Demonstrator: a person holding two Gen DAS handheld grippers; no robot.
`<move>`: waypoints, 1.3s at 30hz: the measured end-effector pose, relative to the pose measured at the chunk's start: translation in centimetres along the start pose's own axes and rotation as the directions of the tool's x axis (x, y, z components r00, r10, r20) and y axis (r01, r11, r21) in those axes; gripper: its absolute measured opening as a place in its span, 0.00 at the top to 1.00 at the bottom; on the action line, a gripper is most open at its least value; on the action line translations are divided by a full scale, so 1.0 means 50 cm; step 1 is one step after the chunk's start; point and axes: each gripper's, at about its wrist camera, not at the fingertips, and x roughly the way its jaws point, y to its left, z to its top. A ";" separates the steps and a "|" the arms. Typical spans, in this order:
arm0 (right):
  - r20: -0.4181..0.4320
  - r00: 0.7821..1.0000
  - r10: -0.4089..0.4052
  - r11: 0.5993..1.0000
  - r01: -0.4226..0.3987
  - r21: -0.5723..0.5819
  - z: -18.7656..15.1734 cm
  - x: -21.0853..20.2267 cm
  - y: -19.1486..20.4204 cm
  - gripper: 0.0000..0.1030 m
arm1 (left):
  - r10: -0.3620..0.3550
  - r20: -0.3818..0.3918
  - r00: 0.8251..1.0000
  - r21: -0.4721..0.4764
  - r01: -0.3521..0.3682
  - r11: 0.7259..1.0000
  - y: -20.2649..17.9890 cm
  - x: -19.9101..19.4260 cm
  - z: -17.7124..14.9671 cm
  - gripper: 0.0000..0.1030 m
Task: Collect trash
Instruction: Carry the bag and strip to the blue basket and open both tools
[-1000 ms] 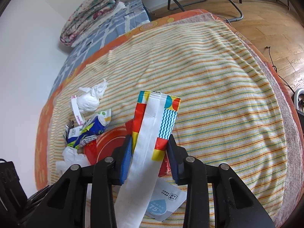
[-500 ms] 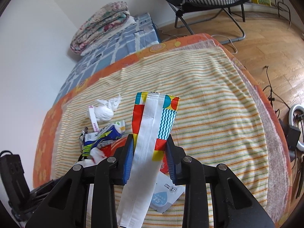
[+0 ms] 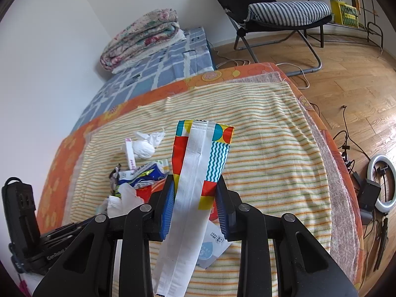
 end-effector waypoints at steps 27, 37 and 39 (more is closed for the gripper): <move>0.019 0.994 0.105 0.987 -0.102 -0.122 -0.174 -0.169 0.111 0.72 | -0.002 0.025 1.000 0.150 -0.002 0.989 -0.008 -0.244 -0.188 0.90; 0.001 0.996 0.094 0.981 -0.092 -0.172 -0.277 -0.198 0.137 0.72 | 0.006 -0.008 1.000 0.209 -0.004 0.978 -0.026 -0.270 -0.311 0.90; -0.002 0.996 0.089 0.980 -0.088 -0.179 -0.295 -0.199 0.140 0.72 | 0.005 -0.015 1.000 0.222 -0.001 0.975 -0.030 -0.272 -0.333 0.90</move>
